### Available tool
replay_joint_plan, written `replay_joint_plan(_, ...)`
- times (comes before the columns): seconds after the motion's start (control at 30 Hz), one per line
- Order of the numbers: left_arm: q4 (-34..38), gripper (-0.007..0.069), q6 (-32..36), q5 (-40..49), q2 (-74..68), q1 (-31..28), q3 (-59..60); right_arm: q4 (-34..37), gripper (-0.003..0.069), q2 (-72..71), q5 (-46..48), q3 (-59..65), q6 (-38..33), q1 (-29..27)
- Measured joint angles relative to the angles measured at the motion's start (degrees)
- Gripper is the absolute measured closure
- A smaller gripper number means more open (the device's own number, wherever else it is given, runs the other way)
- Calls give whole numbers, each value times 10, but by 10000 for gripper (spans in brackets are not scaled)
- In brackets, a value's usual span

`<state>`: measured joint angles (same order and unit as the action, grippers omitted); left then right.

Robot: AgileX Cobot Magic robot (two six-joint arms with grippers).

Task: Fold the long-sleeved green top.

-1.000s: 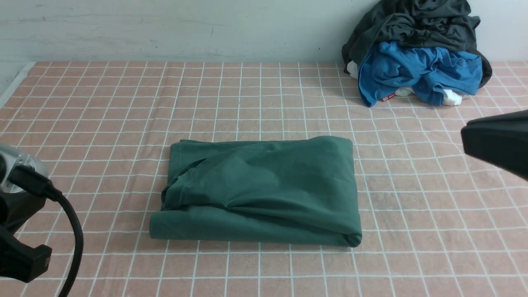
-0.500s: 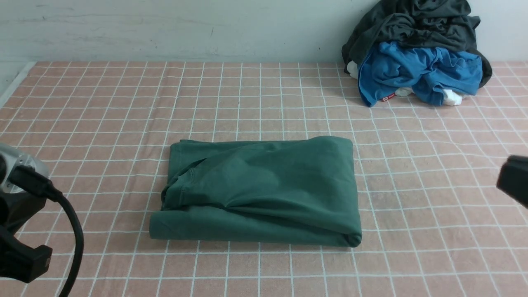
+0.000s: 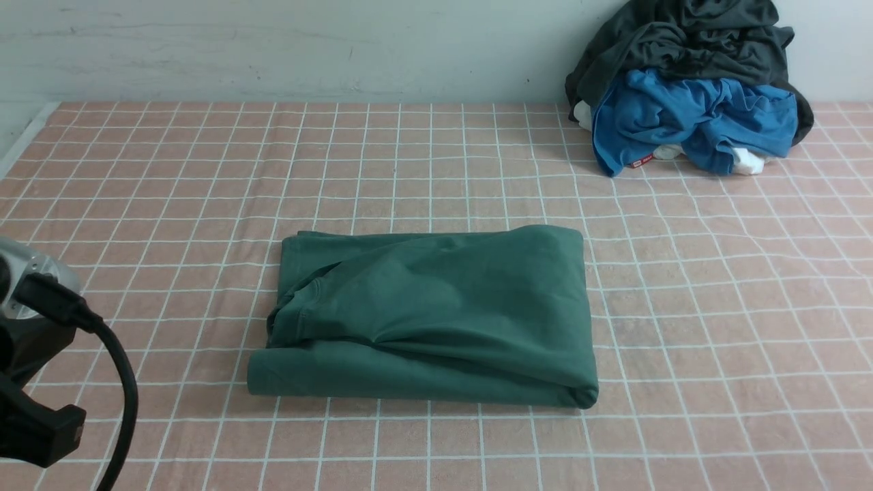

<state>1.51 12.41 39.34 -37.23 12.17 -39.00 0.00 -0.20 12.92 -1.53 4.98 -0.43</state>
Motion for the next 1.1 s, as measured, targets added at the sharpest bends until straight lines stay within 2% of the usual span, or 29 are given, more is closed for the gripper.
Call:
replay_joint_plan(0.13,0,628,0,1,0,0,0,-5,673,-4,-1,31,12,-54)
replay_joint_plan(0.27,0,628,0,1,0,0,0,-13,673,-4,14,31,24,-65)
replay_joint_plan(0.5,0,628,0,2,0,0,0,-15,673,-4,67,30,30,-65)
replay_joint_plan(0.77,0,628,0,2,0,0,0,-15,673,-4,70,30,31,-23)
replay_joint_plan(1.1,0,628,0,4,0,0,0,-14,673,-4,70,30,32,-23)
